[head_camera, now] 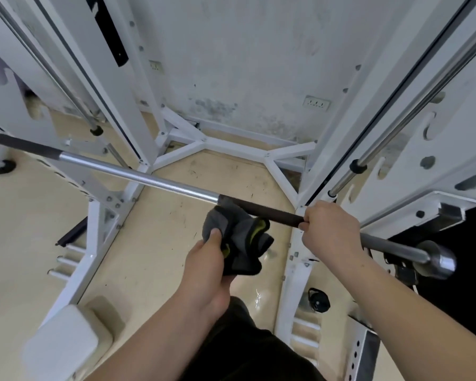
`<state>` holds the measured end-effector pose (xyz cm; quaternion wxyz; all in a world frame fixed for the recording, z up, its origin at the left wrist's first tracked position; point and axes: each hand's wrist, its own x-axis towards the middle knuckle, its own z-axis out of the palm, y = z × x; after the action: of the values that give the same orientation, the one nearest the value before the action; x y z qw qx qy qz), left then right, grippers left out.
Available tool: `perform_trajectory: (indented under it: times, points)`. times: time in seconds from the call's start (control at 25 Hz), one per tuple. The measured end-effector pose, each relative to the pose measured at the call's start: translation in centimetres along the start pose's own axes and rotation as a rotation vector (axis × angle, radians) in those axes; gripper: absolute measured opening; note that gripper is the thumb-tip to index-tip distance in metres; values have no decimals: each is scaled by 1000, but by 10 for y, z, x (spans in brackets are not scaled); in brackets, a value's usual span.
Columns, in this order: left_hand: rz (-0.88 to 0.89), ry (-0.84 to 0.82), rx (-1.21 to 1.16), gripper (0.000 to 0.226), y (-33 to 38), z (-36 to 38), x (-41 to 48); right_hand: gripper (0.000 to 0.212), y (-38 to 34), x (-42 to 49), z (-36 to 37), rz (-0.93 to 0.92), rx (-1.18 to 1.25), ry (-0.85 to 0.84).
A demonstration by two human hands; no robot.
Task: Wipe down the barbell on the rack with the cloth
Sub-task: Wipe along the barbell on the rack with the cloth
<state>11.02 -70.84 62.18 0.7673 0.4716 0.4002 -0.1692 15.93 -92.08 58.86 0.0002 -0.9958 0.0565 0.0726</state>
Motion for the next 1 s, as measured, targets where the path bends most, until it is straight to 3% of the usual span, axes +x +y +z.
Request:
perform_trajectory:
  times: [0.16,0.28,0.48,0.56,0.64,0.76,0.84,0.92,1.0]
  points:
    - [96,127,-99,37,2,37,73,18,2,3,0,9,12,2]
    - [119,185,-33,42,-28,70,80,16,6,3,1,25,59,-7]
    - [0,-92,123,25,-77,97,59,14,15,-1,5,6,149,45]
    - [84,-8,84,22,-60,73,76,13,32,-7,4,-22,316,-1]
    - [250,185,-25,28,-32,47,102,16,56,-20,6,-20,399,34]
    - [242,357,-72,50,-16,49,116,22,83,-32,18,64,219,76]
    - [208,287,26,48,-45,77,98,21,86,-33,25,92,172,86]
    - [113,59,87,37,-84,107,71,18,84,-28,23,106,145,96]
    - [-26,-68,119,27,-101,122,55,16,85,-25,20,118,157,74]
